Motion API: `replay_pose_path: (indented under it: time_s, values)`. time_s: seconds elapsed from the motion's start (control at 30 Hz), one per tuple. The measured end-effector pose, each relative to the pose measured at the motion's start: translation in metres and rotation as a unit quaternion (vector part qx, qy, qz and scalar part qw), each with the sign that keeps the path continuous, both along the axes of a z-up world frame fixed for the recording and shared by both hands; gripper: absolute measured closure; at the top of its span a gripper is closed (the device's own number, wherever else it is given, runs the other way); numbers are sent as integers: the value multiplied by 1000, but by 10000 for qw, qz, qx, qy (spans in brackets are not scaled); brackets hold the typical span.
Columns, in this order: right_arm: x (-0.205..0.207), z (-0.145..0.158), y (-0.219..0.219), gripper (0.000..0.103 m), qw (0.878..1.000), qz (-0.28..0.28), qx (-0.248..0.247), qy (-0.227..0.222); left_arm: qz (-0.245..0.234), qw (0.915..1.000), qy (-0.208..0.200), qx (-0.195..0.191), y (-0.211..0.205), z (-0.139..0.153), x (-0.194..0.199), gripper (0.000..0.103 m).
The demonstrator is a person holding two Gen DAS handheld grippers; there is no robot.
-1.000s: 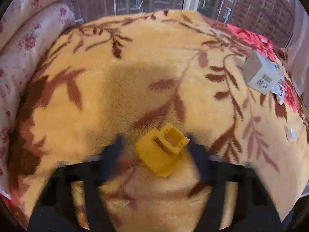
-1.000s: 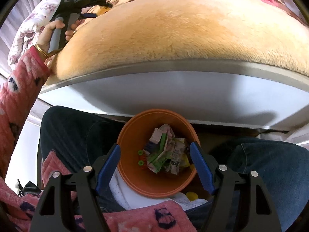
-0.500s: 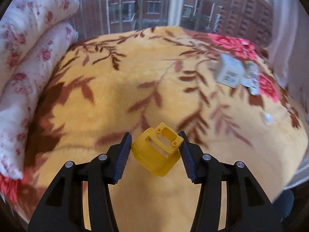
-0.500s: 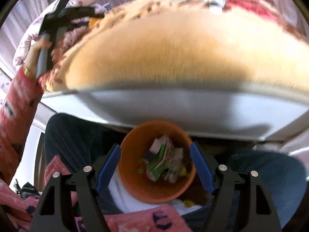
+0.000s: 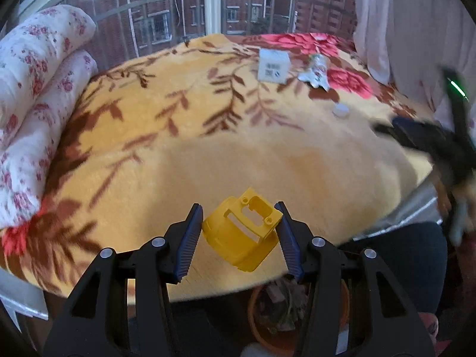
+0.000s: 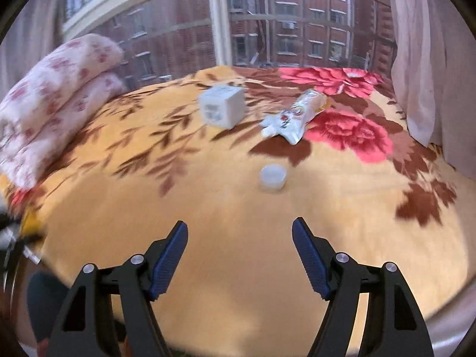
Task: Collect trash
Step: 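Grasp the white bottle cap with the right gripper while the left holds the toy, then carry toy and cap over the orange bin and open both grippers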
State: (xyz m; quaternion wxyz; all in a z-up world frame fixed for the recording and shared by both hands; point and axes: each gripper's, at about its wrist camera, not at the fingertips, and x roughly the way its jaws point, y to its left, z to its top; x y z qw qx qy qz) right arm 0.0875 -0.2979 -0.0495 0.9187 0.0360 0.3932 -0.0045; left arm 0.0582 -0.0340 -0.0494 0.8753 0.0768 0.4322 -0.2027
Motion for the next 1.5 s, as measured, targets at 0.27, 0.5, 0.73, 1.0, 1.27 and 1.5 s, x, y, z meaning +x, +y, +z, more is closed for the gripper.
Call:
replay_pose_path:
  time_s: [0.27, 0.5, 0.73, 1.0, 1.27, 1.5]
  values:
    - [88, -32, -22, 40, 9968, -521, -99, 604, 104, 9996, 242, -112, 2, -12, -11, 54]
    - [112, -55, -32, 72, 9929, -672, -66, 984, 233, 9994, 239, -99, 7, -12, -4, 54]
    - [87, -33, -19, 72, 9957, -498, -292, 727, 292, 9992, 219, -131, 7, -10, 0, 54]
    - [24, 17, 5, 72, 9989, -83, -387, 244, 325, 9993, 137, -143, 7, -2, -9, 54]
    - [-65, 44, 37, 72, 9983, 468, -343, -61, 254, 9996, 74, -124, 3, 3, -29, 54]
    - [-122, 26, 61, 72, 9954, 937, -61, 181, 95, 9992, 382, -79, -2, -18, -55, 54]
